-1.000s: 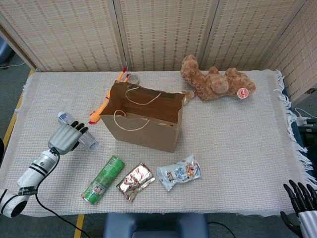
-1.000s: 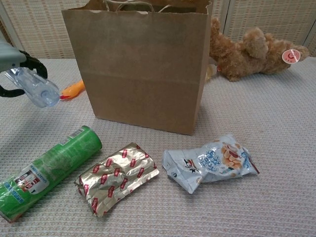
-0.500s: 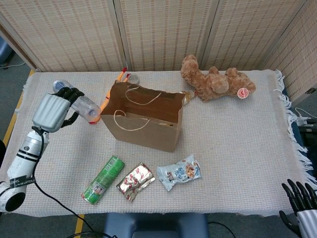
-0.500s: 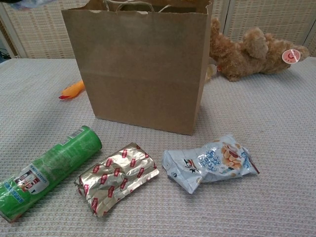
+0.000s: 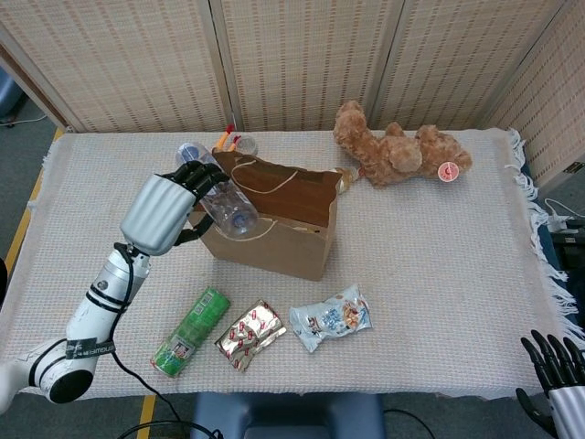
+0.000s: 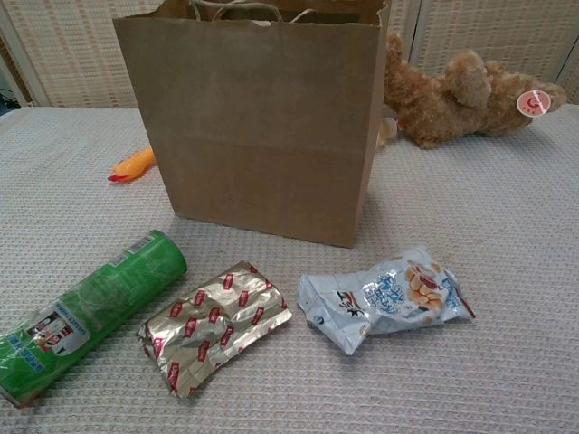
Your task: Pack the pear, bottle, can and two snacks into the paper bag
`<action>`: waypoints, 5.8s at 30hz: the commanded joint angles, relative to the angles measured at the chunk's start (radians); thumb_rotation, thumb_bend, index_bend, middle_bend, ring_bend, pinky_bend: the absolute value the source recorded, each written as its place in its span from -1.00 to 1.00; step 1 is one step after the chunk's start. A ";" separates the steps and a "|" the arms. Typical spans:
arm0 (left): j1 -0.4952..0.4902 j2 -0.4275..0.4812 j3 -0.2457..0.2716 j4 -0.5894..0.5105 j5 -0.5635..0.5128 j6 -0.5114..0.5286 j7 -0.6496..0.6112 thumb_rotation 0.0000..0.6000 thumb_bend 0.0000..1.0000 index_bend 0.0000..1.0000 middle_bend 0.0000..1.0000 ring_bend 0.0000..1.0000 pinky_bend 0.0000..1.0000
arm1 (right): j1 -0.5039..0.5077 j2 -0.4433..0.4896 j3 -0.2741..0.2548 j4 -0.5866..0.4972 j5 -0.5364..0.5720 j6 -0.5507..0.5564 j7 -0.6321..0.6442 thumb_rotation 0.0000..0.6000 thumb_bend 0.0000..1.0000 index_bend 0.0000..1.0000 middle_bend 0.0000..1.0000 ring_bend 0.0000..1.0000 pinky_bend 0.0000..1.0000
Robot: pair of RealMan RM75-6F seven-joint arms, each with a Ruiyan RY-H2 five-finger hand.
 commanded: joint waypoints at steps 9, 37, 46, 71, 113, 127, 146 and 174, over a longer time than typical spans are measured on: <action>-0.086 -0.111 0.045 -0.087 -0.035 -0.041 0.187 1.00 0.26 0.29 0.30 0.16 0.37 | -0.002 -0.002 -0.001 0.009 -0.001 0.004 0.010 1.00 -0.54 -1.00 -1.00 -1.00 -1.00; -0.233 -0.250 0.032 -0.059 -0.192 0.018 0.402 1.00 -0.21 -0.80 -0.87 -0.83 -0.42 | 0.000 0.000 -0.002 0.006 0.001 0.001 0.018 1.00 -0.54 -1.00 -1.00 -1.00 -1.00; -0.238 -0.234 0.032 -0.075 -0.193 0.049 0.427 1.00 -0.21 -0.81 -0.90 -0.85 -0.45 | -0.001 -0.001 -0.002 0.009 0.002 0.002 0.023 1.00 -0.54 -1.00 -1.00 -1.00 -1.00; 0.216 0.123 0.226 0.048 0.099 0.229 -0.117 1.00 0.01 -0.47 -0.62 -0.70 -0.33 | -0.005 -0.005 -0.002 0.014 -0.002 0.009 0.006 1.00 -0.54 -1.00 -1.00 -1.00 -1.00; 0.699 -0.089 0.526 -0.075 -0.002 0.281 -0.028 1.00 -0.17 -1.00 -1.00 -1.00 -1.00 | -0.007 -0.005 -0.002 0.011 -0.002 0.010 -0.003 1.00 -0.54 -1.00 -1.00 -1.00 -1.00; 0.764 -0.189 0.574 -0.117 0.077 0.284 0.074 1.00 -0.17 -1.00 -1.00 -1.00 -1.00 | -0.005 -0.003 -0.003 0.013 -0.003 0.008 0.007 1.00 -0.54 -1.00 -1.00 -1.00 -1.00; 0.757 -0.343 0.558 -0.145 0.029 0.232 0.258 1.00 -0.24 -1.00 -1.00 -1.00 -1.00 | -0.003 -0.001 -0.004 0.013 -0.003 0.005 0.017 1.00 -0.54 -1.00 -1.00 -1.00 -1.00; 0.711 -0.520 0.519 -0.155 -0.008 0.206 0.459 1.00 -0.32 -1.00 -1.00 -1.00 -1.00 | -0.001 0.001 -0.005 0.012 -0.003 0.004 0.026 1.00 -0.54 -1.00 -1.00 -1.00 -1.00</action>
